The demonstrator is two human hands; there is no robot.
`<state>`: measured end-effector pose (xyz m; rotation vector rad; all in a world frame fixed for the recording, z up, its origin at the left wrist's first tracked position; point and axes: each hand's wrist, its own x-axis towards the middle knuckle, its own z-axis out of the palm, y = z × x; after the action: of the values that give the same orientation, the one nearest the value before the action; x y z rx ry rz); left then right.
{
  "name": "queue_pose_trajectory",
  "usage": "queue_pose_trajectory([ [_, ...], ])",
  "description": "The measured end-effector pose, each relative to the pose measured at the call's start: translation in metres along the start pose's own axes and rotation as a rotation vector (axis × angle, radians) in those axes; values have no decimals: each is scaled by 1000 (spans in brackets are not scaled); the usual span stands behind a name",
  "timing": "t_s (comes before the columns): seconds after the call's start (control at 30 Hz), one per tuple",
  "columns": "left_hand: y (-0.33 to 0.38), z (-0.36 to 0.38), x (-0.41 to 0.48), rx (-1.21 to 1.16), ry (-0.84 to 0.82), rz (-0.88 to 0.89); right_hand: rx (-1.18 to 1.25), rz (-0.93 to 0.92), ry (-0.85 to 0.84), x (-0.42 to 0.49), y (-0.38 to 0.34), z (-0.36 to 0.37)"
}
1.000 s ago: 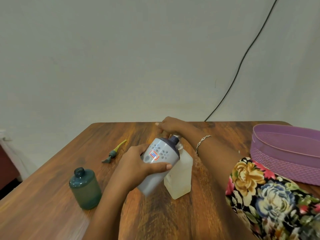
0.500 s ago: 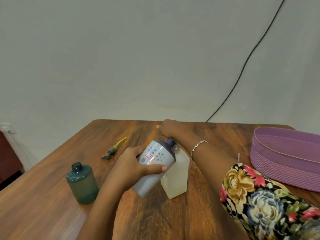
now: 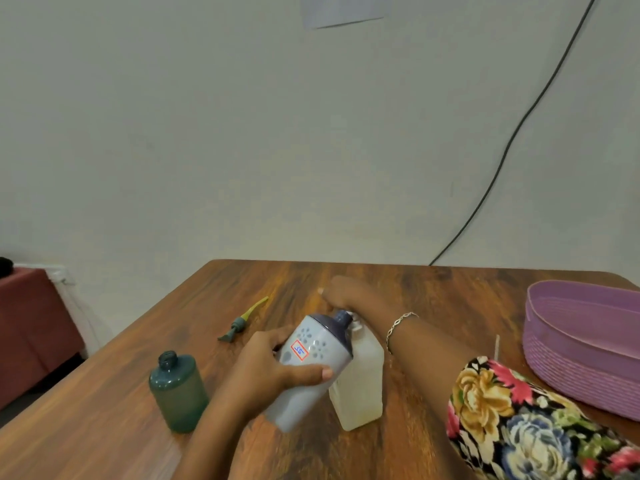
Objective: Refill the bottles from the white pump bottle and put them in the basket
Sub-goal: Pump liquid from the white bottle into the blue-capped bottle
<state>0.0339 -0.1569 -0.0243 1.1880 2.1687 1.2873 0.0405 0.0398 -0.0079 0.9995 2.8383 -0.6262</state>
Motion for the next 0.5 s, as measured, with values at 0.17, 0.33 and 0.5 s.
queue_pose_trajectory([
  [0.17,7,-5,13,38,-45,45,140,-48,63,3,0,-15],
  [0.33,9,-8,13,33,-33,48,213,-77,-24,-3,-3,-22],
  [0.5,-1,-7,11,50,-48,34,82,-20,19,-6,-2,-7],
])
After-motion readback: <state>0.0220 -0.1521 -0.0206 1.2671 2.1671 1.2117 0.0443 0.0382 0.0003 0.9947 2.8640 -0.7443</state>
